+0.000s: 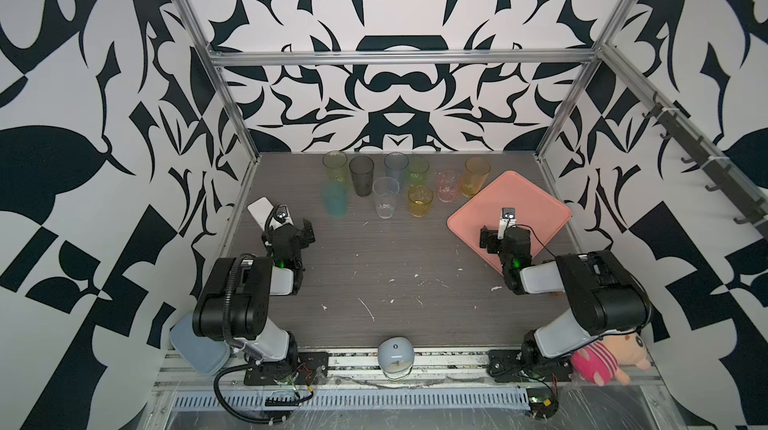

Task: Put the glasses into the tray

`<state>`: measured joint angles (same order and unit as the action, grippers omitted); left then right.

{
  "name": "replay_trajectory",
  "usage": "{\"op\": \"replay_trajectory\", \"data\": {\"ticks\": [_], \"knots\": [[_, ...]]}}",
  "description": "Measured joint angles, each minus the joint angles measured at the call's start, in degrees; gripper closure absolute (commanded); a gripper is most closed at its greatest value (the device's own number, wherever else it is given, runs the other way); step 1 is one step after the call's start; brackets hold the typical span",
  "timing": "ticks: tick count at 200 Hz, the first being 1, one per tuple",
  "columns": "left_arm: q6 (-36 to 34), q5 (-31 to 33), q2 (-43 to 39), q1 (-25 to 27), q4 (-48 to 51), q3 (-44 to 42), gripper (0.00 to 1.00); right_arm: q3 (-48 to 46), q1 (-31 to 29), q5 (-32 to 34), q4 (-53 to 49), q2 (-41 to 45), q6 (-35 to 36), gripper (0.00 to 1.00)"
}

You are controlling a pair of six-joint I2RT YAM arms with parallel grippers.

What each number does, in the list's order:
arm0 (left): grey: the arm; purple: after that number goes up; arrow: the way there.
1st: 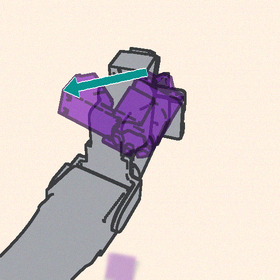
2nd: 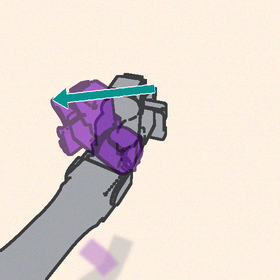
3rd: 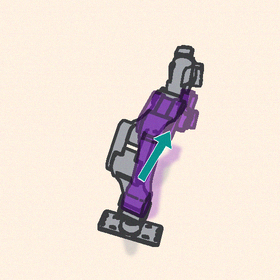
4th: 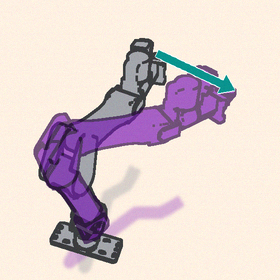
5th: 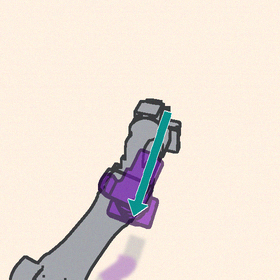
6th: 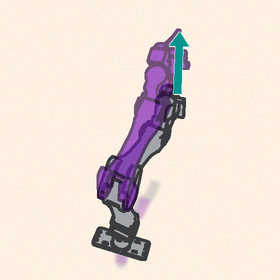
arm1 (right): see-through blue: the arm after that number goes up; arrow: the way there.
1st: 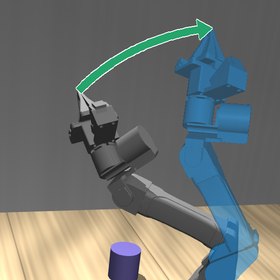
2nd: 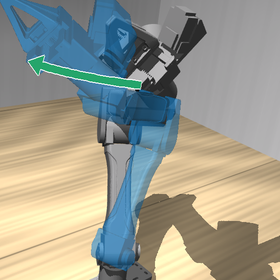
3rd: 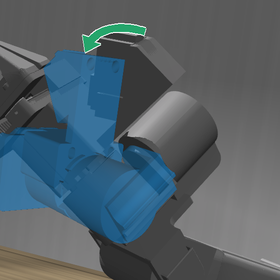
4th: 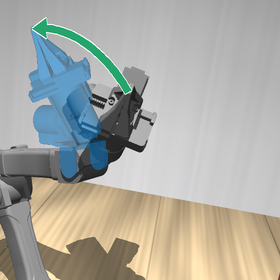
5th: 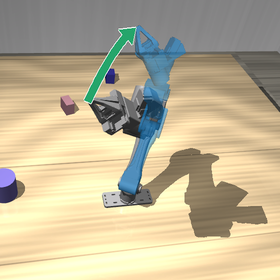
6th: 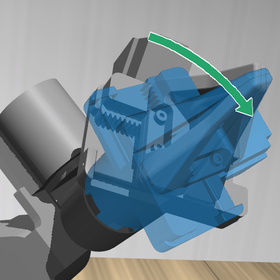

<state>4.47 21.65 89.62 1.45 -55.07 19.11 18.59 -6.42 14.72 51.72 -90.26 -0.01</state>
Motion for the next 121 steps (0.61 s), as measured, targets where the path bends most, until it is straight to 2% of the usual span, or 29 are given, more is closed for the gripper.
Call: {"op": "replay_trajectory", "data": {"ticks": [121], "knots": [[0.09, -0.31, 0.0, -0.61, 0.11, 0.09, 0.01, 0.0, 0.0, -1.03, 0.0, 0.0, 0.22, 0.0]]}}
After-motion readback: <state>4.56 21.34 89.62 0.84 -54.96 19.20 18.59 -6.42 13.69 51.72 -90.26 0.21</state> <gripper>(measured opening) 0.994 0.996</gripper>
